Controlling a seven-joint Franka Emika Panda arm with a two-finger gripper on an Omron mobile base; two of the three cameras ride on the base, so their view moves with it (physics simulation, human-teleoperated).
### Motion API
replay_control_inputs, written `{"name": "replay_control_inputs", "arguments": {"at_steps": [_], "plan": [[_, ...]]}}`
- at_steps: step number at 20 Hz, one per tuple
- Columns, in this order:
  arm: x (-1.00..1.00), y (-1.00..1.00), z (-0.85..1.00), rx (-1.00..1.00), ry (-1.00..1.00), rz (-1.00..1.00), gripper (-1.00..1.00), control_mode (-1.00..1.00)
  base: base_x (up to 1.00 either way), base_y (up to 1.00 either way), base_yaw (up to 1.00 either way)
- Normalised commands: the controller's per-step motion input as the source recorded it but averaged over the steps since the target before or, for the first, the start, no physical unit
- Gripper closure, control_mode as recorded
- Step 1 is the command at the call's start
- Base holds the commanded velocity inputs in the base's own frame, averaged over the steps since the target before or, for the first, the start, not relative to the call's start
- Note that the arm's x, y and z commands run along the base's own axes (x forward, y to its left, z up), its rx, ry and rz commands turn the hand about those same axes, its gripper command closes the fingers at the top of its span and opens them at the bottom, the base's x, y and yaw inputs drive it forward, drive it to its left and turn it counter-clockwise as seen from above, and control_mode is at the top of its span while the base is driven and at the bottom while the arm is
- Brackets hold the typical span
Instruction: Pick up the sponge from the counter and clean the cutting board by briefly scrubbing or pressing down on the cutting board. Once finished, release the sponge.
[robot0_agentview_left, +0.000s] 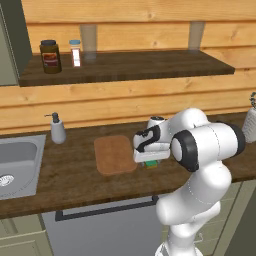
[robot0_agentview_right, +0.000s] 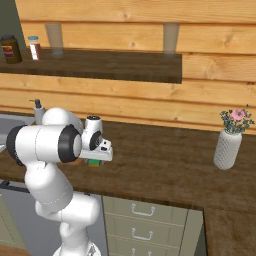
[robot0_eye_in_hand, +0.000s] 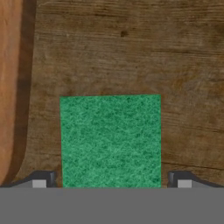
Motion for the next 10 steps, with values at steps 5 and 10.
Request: {"name": "replay_control_inputs", "arguments": {"at_steps": [5, 10], "plan": [[0.06, 0.0, 0.02, 0.0, -0.01, 0.0, -1.0, -1.0, 0.0, 0.0, 0.0], [0.0, 0.03, 0.08, 0.0, -0.02, 0.0, -1.0, -1.0, 0.0, 0.0, 0.0]]}}
